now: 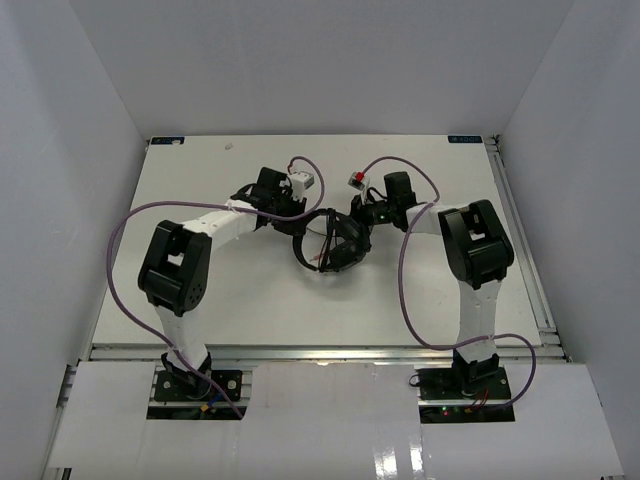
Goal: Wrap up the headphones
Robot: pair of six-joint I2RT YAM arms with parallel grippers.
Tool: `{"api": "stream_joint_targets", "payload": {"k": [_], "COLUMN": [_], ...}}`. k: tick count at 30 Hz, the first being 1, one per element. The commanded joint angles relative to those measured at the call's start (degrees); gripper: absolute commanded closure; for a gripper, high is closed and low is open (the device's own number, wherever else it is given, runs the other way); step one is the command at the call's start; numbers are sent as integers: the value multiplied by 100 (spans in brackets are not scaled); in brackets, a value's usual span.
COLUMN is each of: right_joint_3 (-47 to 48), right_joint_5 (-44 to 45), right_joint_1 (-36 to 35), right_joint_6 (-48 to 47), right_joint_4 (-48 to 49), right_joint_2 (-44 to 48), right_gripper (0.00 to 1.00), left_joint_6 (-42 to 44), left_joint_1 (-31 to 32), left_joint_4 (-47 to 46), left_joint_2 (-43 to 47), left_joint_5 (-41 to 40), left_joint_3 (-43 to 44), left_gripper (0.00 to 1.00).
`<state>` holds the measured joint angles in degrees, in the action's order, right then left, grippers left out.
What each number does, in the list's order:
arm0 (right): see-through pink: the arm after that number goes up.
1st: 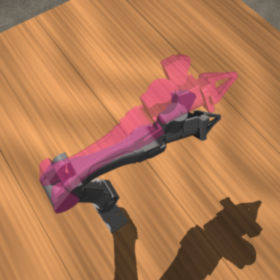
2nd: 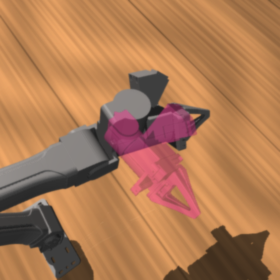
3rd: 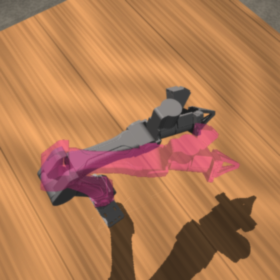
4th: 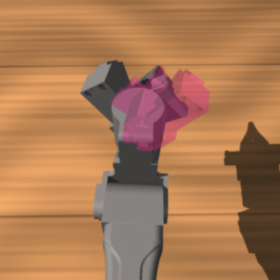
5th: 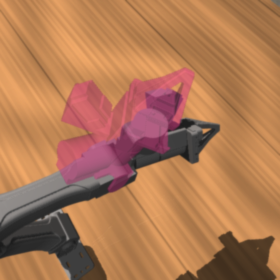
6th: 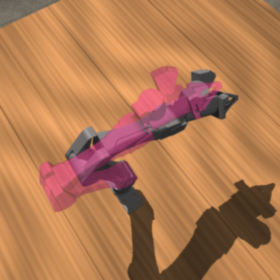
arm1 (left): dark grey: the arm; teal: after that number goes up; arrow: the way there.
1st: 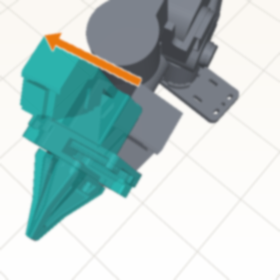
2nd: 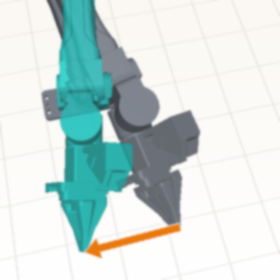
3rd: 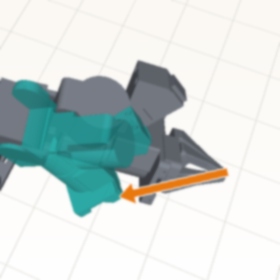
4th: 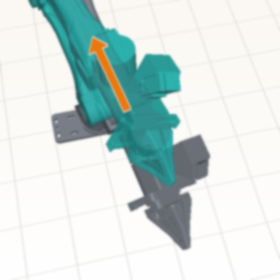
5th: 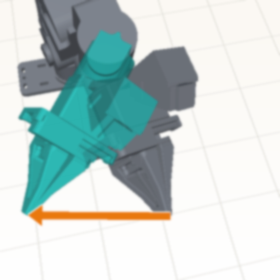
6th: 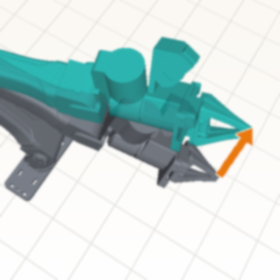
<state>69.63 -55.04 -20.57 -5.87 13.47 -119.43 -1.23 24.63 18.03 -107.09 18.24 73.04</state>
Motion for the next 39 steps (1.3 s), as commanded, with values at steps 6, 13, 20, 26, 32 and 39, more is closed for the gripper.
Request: {"api": "stream_joint_targets", "payload": {"k": [6,13,20,26,32,39], "right_joint_3": [53,-73,-371,-617,-757,-823], "right_joint_5": [-486,63,404,706,911,1230], "right_joint_1": [-19,133,714,1035,1255,1327], "right_joint_6": [1368,1117,680,224,-87,-832], "right_joint_4": [1080,703,226,-228,-784,-2342], "right_joint_2": [-518,-297,223,694,1321,2709], "right_gripper": [86,59,28,25,18,10], "left_joint_6": [-290,-352,-375,-463,-536,-280], "left_joint_1": [-55,-55,-55,-55,-55,-64], "left_joint_4": [-50,393,497,529,598,673], "left_joint_2": [-572,-859,-859,-823,-548,738], "left_joint_5": [-572,-1153,-1204,-1062,-847,-1030], "left_joint_3": [792,1200,1204,1254,1314,858], "left_gripper": [97,80,59,47,23,2]}}
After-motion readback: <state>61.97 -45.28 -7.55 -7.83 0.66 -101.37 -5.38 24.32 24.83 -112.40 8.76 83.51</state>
